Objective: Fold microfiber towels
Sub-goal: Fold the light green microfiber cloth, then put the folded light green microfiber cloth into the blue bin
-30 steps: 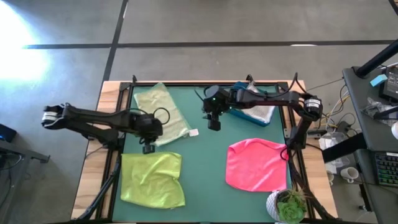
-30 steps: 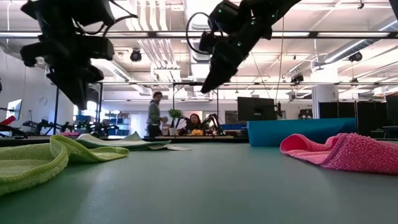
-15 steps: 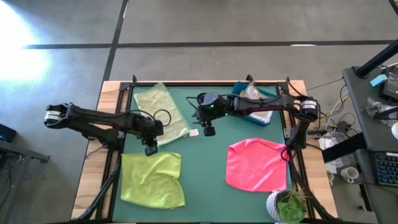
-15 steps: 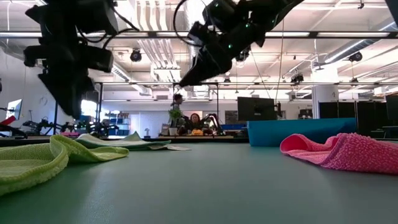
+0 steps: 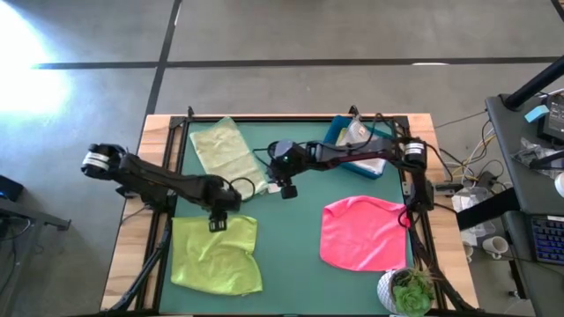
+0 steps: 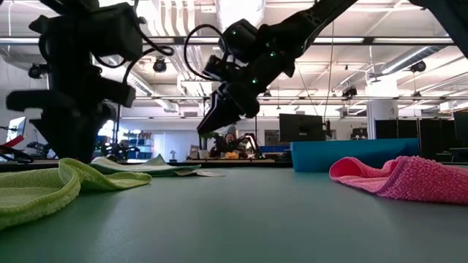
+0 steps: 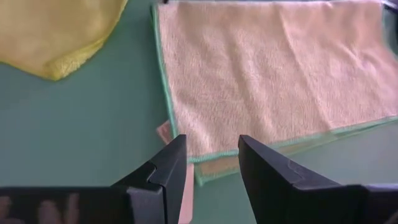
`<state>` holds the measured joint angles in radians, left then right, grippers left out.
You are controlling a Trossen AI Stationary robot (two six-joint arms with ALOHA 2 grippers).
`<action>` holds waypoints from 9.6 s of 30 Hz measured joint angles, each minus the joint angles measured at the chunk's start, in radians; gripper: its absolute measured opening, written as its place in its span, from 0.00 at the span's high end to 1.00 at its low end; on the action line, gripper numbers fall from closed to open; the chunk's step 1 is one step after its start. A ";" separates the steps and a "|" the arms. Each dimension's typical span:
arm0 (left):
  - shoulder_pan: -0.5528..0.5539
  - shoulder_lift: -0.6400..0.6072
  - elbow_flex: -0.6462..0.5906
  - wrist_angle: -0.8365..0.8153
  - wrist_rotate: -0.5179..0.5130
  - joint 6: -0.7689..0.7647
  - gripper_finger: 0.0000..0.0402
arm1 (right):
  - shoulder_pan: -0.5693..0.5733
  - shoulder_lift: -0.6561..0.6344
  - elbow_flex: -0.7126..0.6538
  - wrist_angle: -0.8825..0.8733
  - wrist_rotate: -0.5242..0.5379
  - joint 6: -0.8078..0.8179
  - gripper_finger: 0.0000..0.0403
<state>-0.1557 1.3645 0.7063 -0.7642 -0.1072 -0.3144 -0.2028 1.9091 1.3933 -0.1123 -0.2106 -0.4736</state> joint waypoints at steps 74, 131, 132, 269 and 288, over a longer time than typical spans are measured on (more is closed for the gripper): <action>-0.007 -0.104 0.242 -0.174 0.111 0.003 0.98 | 0.100 0.244 0.780 -1.062 0.072 0.290 0.98; 0.489 0.137 0.191 -0.240 -0.402 0.065 0.98 | -0.060 0.257 0.354 -0.030 0.337 0.167 0.84; 0.490 0.137 0.191 -0.238 -0.402 0.065 0.98 | -0.060 0.257 0.354 -0.028 0.337 0.167 0.81; 0.283 0.161 0.550 0.490 -0.284 0.847 1.00 | 0.082 -0.412 0.188 -0.992 0.519 0.812 0.97; 0.304 0.276 0.626 0.609 -0.265 0.961 1.00 | 0.109 -0.570 0.188 -1.126 0.582 1.055 0.97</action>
<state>0.1487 1.6402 1.3318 -0.1550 -0.3723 0.6465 -0.0933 1.3391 1.5818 -1.2388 0.3711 0.5809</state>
